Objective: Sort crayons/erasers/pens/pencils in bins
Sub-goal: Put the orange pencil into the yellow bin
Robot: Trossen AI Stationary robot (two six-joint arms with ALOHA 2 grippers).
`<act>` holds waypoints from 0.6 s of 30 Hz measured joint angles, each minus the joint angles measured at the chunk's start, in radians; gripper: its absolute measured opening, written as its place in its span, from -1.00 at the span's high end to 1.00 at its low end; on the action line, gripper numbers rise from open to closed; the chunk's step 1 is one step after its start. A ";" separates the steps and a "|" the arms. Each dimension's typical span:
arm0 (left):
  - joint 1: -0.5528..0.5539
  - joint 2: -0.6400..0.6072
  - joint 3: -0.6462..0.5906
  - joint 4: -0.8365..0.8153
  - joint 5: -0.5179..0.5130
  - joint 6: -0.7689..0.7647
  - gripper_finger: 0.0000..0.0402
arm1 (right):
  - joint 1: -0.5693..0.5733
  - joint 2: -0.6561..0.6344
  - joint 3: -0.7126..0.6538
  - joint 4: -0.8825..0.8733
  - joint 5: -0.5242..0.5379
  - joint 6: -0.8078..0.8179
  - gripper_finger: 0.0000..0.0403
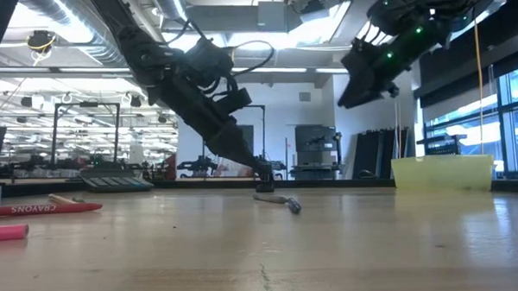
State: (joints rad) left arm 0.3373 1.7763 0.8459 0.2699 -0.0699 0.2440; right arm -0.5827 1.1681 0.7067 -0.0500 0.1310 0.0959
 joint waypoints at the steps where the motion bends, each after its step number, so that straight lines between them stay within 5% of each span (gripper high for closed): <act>1: 0.000 0.000 0.000 0.001 0.000 0.000 0.19 | 0.000 0.008 0.000 0.019 -0.040 0.000 0.26; 7: -0.016 -0.046 0.000 -0.035 -0.046 -0.026 0.19 | 0.008 0.073 0.000 0.094 -0.214 -0.025 0.26; 13: -0.080 -0.190 0.000 -0.217 -0.275 -0.049 0.19 | 0.039 0.108 0.000 0.095 -0.220 -0.075 0.26; 18: -0.134 -0.277 0.001 -0.324 -0.299 -0.180 0.19 | 0.072 0.108 0.000 0.103 -0.221 -0.079 0.26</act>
State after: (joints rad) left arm 0.2036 1.4998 0.8471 -0.0543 -0.3685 0.0635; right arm -0.5107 1.2758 0.7067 0.0532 -0.0902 0.0170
